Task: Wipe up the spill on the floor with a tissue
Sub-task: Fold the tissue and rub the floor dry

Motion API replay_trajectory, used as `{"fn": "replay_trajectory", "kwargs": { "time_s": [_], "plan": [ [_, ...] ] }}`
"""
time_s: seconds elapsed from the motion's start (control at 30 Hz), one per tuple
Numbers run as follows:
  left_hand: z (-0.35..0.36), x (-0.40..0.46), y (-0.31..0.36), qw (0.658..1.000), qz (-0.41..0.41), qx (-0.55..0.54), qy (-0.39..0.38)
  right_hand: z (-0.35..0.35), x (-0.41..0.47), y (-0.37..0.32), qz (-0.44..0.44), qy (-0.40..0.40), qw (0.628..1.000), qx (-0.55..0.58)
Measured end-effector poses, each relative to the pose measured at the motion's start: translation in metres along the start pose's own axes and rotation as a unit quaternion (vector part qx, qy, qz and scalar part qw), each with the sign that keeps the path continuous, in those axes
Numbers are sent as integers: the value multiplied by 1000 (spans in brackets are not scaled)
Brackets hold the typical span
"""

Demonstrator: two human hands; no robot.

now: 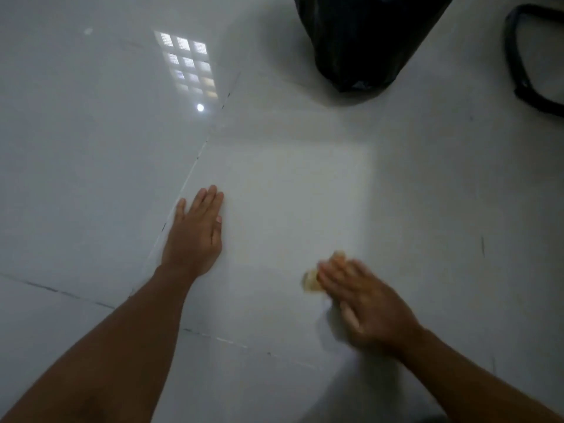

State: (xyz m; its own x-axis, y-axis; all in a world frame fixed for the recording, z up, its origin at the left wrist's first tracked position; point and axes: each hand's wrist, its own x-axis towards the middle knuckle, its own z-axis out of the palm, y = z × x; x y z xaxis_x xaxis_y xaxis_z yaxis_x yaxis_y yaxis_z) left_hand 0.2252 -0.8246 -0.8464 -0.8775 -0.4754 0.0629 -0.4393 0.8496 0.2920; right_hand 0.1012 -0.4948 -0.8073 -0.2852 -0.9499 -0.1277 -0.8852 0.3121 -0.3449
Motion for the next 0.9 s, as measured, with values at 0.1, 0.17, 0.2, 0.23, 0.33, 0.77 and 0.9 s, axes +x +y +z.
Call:
{"fn": "replay_trajectory", "kwargs": {
  "time_s": [0.1,0.17,0.2,0.23,0.33,0.77,0.9],
  "plan": [
    [-1,-4,-3,1000,-5,-3,3,13,71,-29,164,59,984,24],
    [-1,-1,-5,1000,-2,-4,-3,38,64,-80,14,8,1000,22],
    [-1,-3,-5,1000,-4,-3,-6,41,42,-88,-91,-44,995,13],
    [-2,-3,-4,1000,-5,-7,-9,35,25,-78,-156,-77,985,-1],
    [-13,-3,-8,997,-13,-79,5,15,52,-31,-51,-19,998,-36],
    [-25,-8,-58,999,-30,11,-12,32,167,-118,65,32,996,53],
    [-27,-2,-56,999,-34,-9,8,31,148,-108,-67,-21,997,23]
  ]
}}
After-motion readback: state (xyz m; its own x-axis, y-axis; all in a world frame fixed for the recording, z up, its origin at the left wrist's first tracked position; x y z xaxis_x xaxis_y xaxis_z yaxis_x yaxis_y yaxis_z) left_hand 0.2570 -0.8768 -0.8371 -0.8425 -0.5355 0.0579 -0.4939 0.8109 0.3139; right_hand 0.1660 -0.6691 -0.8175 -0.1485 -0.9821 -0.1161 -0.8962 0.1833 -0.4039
